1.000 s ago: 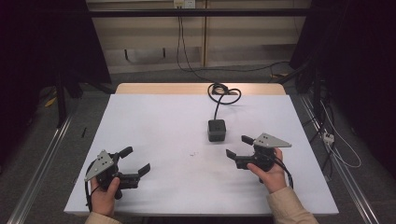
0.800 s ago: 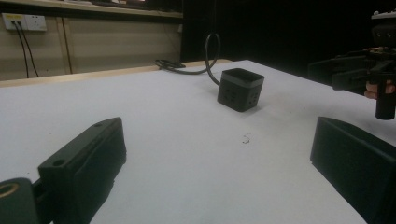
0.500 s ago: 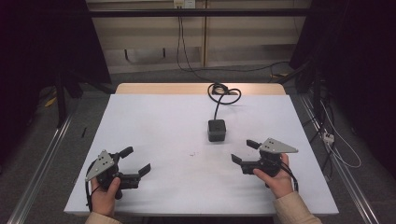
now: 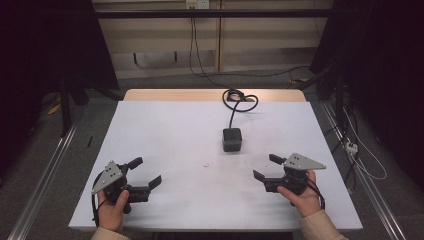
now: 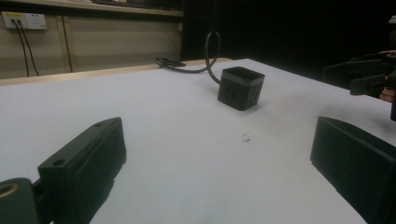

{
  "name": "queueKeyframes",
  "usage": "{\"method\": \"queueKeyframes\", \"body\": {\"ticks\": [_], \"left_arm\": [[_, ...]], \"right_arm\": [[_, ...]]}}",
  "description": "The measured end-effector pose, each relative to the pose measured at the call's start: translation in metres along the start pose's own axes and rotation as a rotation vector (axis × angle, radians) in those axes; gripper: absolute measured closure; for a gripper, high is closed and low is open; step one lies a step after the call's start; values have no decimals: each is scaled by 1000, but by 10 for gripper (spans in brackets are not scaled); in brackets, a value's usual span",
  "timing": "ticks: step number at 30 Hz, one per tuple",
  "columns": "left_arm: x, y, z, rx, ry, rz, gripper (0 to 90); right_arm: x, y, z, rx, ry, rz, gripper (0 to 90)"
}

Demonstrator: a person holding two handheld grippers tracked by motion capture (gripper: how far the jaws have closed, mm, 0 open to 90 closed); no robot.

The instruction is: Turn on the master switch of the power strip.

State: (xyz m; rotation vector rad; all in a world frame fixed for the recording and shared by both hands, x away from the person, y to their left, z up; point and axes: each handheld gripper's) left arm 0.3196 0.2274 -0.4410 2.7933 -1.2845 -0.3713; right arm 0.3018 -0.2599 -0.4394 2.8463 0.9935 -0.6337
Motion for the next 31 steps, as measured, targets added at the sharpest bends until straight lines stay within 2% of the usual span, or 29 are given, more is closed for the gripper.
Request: {"method": "queueKeyframes", "body": {"ticks": [31], "left_arm": [[1, -1, 0, 1, -6, -8, 31]], "right_arm": [[-28, 12, 19, 12, -18, 38, 156]]}}
Point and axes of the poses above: each handheld gripper's, and its own axes: x roughly forward along the jaws, z roughly out of its underside, y roughly to its right, and after that the axes turned 1 degree about -y, right-handed
